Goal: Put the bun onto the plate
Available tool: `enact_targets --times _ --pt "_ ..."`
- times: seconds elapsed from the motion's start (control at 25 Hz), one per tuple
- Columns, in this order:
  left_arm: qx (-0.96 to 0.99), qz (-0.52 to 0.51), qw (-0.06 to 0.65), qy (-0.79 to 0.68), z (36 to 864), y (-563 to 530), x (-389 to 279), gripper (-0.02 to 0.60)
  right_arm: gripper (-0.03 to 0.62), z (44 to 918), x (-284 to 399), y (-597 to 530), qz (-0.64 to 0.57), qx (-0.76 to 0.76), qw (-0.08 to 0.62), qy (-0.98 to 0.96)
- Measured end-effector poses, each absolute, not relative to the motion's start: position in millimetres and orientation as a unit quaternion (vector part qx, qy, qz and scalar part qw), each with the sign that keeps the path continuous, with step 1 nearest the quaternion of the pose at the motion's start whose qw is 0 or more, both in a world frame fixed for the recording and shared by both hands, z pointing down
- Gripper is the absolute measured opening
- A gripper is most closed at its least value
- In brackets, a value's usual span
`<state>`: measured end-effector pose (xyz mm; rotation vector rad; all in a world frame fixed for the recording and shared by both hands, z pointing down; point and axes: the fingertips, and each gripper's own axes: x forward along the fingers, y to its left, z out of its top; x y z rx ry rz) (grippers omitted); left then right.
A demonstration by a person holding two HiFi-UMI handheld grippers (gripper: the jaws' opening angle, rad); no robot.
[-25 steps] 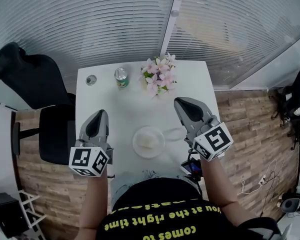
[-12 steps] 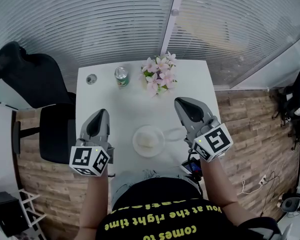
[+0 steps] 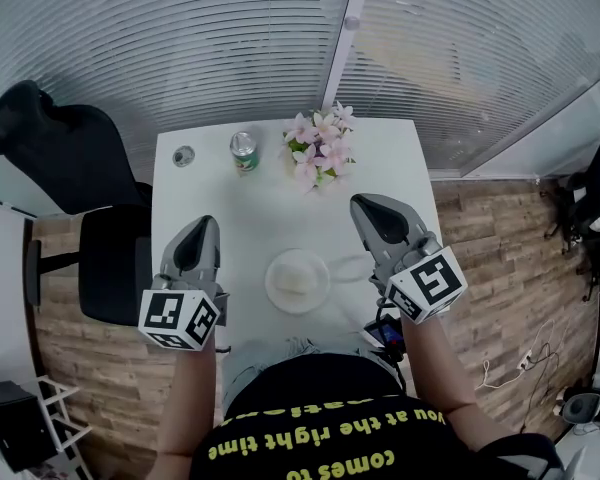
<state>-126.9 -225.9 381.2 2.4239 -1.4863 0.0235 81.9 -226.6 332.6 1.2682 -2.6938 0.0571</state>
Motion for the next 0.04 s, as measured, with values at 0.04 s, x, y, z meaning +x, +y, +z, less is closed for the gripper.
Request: enact_targets --times 0.04 --pt "0.843 0.008 0.149 -0.517 381.5 -226.2 -126.7 0.001 0.006 332.9 81.9 -227.0 0.019 0.424 0.082 -0.902"
